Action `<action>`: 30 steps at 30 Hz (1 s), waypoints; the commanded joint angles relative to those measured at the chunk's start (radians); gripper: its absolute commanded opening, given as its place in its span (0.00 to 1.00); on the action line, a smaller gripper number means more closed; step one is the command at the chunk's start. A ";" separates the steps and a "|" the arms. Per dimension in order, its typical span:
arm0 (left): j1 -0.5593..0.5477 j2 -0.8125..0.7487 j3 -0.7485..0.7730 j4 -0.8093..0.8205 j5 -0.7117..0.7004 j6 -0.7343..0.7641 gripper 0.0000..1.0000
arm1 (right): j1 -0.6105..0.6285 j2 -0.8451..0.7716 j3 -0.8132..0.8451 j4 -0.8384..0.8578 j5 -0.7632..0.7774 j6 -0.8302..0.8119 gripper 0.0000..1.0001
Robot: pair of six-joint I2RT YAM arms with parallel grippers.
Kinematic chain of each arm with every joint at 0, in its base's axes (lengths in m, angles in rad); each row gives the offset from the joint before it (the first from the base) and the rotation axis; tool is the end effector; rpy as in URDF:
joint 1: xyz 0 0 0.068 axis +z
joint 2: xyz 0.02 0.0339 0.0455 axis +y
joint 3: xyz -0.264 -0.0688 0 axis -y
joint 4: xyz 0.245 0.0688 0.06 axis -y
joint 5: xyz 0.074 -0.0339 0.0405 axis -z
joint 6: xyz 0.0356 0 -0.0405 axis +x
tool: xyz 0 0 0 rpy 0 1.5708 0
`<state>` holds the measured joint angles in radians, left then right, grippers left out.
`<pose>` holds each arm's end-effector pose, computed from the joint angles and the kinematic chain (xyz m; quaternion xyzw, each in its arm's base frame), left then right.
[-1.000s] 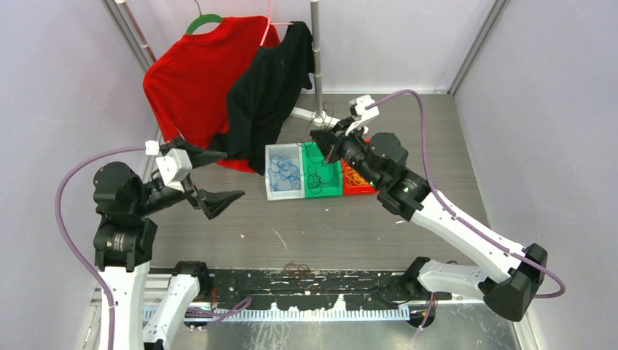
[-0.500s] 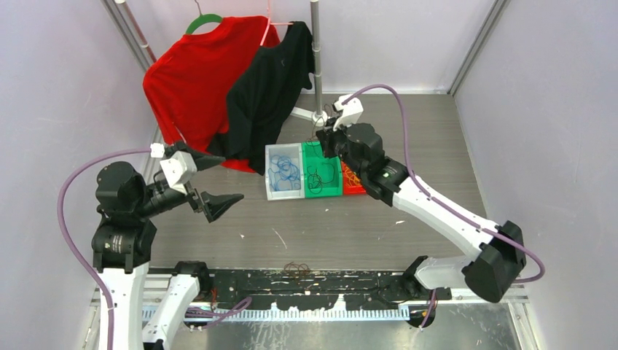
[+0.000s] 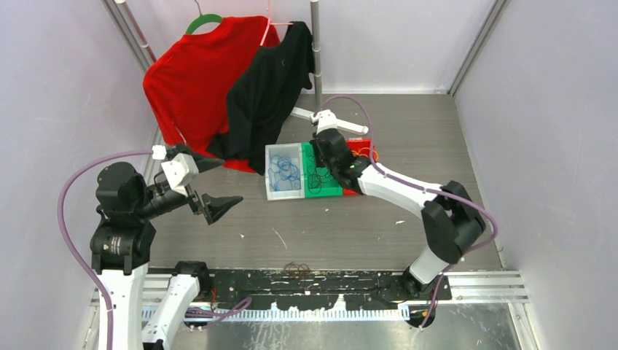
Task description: Untangle the cables
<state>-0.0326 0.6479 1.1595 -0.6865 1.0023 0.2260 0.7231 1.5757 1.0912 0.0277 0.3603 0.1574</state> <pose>0.0845 -0.0328 0.4289 0.3928 0.6265 -0.3120 0.5965 0.2800 0.2304 0.2691 -0.1421 0.8284 0.0841 0.5353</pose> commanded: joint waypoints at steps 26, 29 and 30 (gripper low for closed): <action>0.003 0.058 0.069 -0.165 -0.072 0.099 1.00 | 0.083 -0.053 0.174 -0.260 -0.025 0.045 0.54; 0.003 0.076 0.067 -0.177 -0.073 0.106 0.99 | 0.204 -0.148 0.056 -0.277 -0.034 0.071 0.62; 0.003 0.081 0.065 -0.177 -0.072 0.109 0.99 | 0.254 -0.175 0.021 -0.298 -0.068 0.094 0.65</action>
<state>-0.0326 0.7036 1.1938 -0.8471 0.9379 0.3172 0.8288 1.5143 1.2072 -0.2424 0.3683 0.2062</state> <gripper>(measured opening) 0.995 0.608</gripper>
